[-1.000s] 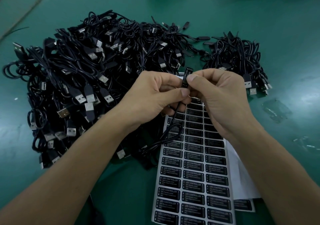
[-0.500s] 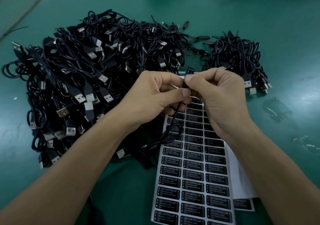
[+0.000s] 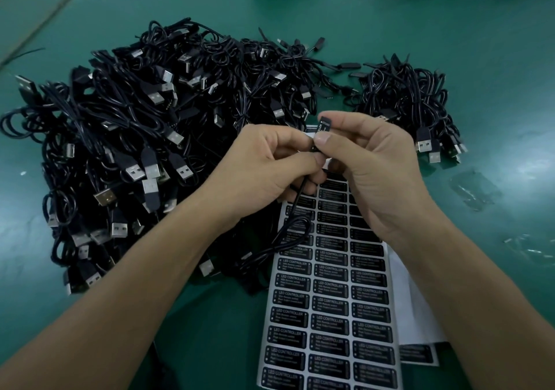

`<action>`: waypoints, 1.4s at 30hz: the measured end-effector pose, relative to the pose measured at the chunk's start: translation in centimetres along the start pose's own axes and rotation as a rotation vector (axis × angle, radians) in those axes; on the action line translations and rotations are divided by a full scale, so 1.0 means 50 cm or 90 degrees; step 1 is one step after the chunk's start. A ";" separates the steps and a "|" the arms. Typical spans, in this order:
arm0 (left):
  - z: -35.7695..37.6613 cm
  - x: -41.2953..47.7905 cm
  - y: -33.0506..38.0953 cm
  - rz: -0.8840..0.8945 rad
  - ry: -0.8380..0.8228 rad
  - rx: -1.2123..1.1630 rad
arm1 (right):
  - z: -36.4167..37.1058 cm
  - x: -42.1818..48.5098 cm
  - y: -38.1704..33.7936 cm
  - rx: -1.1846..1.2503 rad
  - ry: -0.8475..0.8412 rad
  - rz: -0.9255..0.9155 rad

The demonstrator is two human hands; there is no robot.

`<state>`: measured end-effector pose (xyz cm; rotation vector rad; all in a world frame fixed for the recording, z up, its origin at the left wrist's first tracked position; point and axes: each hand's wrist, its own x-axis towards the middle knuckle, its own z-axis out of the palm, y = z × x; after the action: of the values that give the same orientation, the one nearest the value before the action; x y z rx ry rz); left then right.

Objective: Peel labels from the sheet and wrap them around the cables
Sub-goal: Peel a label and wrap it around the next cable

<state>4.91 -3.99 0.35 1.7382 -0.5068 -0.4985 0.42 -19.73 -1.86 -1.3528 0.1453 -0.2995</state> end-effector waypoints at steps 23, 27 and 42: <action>-0.008 0.008 -0.001 0.150 0.144 0.114 | 0.017 -0.022 -0.020 -0.179 -0.057 -0.083; -0.017 0.011 0.008 0.120 0.194 -0.028 | 0.028 -0.038 -0.016 -0.287 -0.166 -0.037; -0.052 0.016 0.010 0.039 0.358 -0.254 | 0.031 -0.038 -0.042 -0.159 -0.215 0.024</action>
<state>7.02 -2.49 1.33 1.3877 -0.0497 -0.0443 -1.22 -18.08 0.37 -1.6260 -0.0769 -0.0185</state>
